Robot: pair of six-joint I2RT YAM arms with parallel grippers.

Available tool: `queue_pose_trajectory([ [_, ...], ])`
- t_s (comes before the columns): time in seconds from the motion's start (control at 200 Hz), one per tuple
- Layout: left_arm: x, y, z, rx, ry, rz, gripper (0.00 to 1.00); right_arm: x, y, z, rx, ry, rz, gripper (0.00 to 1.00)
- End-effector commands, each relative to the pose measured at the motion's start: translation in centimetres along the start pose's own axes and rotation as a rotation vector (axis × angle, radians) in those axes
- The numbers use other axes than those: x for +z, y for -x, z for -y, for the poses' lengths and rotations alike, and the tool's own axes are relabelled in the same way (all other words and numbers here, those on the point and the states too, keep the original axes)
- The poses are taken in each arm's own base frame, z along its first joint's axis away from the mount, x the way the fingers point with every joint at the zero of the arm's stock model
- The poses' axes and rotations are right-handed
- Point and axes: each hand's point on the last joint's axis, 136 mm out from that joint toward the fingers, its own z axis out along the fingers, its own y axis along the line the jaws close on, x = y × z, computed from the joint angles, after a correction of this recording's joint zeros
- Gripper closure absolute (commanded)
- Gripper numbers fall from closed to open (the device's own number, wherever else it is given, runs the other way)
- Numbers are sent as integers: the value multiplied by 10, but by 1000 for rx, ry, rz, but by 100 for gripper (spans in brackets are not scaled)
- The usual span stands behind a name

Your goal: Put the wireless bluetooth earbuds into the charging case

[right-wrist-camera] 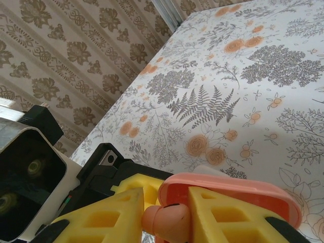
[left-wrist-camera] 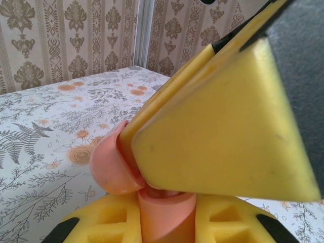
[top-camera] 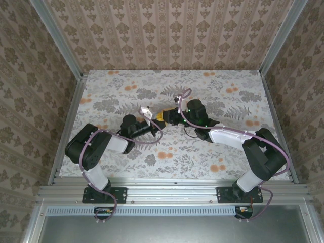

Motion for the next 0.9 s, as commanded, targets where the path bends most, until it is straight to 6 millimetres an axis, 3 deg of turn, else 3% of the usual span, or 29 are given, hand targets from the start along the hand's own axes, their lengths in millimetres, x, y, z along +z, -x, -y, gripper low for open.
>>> queue_pose_trajectory([
  [0.0, 1, 33, 9, 51, -35, 82, 90, 3, -4, -7, -10, 31, -36, 69],
  [0.27, 1, 33, 9, 50, -35, 82, 90, 4, 0, -12, -7, 49, -31, 64],
  [0.445, 1, 33, 9, 51, -30, 82, 90, -2, 3, -8, -9, 7, -16, 54],
  [0.66, -2, 26, 2, 68, 17, 71, 90, -20, 24, -21, -27, -1, 29, 49],
  [0.895, -5, 21, -7, 95, 76, 61, 90, -45, 28, -13, 93, -121, 28, 47],
])
